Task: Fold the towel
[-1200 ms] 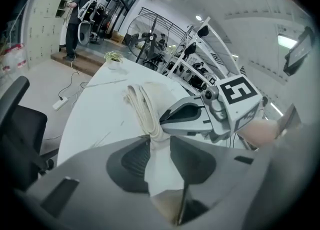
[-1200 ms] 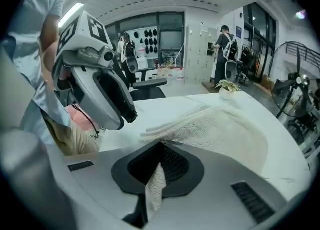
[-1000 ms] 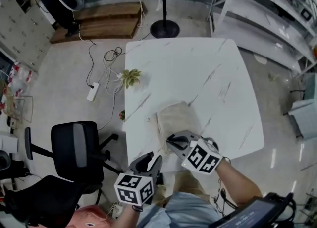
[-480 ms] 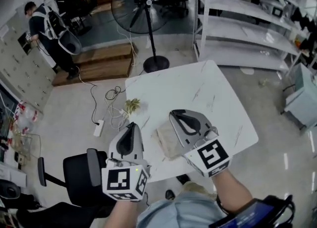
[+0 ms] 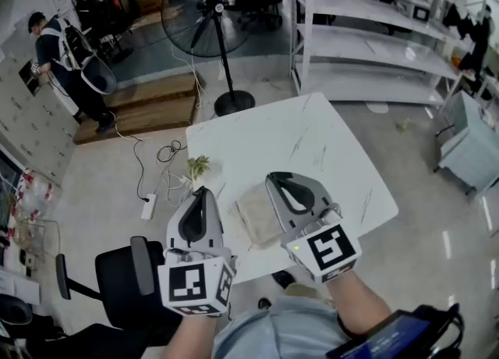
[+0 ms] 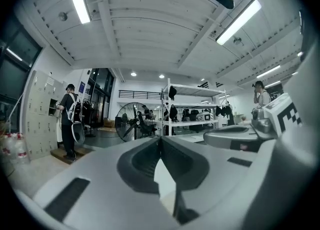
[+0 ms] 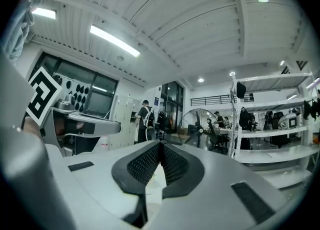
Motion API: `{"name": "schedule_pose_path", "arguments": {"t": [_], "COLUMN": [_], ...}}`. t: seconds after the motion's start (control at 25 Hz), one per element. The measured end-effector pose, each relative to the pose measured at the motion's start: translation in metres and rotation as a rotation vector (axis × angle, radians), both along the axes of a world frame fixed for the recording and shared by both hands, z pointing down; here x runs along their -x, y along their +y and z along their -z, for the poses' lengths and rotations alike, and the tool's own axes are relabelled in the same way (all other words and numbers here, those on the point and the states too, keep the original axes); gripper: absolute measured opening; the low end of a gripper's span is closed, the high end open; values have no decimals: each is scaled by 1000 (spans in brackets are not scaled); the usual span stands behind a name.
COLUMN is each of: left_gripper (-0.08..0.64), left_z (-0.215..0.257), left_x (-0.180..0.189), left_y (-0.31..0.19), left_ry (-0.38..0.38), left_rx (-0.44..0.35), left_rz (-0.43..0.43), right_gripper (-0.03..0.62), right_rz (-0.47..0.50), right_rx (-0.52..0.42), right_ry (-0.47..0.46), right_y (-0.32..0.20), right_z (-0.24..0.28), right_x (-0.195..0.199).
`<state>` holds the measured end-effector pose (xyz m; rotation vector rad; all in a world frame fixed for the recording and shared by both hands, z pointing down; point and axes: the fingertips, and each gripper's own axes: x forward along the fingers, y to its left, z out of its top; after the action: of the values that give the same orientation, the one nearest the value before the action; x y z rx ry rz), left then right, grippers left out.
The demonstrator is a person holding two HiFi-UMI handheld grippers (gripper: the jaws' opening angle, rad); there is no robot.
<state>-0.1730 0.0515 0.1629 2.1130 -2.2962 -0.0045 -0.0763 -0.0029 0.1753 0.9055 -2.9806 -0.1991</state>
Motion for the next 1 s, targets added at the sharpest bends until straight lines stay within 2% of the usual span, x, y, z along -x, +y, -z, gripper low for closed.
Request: {"name": "schedule_pose_path", "arguments": {"t": [1.0], "left_gripper": [9], "left_z": [-4], "left_x": [-9], "left_y": [-17], "left_ry": [1], "left_rx": [-1], "left_rz": [3], "right_gripper": [12], "right_rz": [12], "right_rx": [11], "right_ry": [-12], "right_y": [-13], "right_z": [-4], "right_x": [1]}}
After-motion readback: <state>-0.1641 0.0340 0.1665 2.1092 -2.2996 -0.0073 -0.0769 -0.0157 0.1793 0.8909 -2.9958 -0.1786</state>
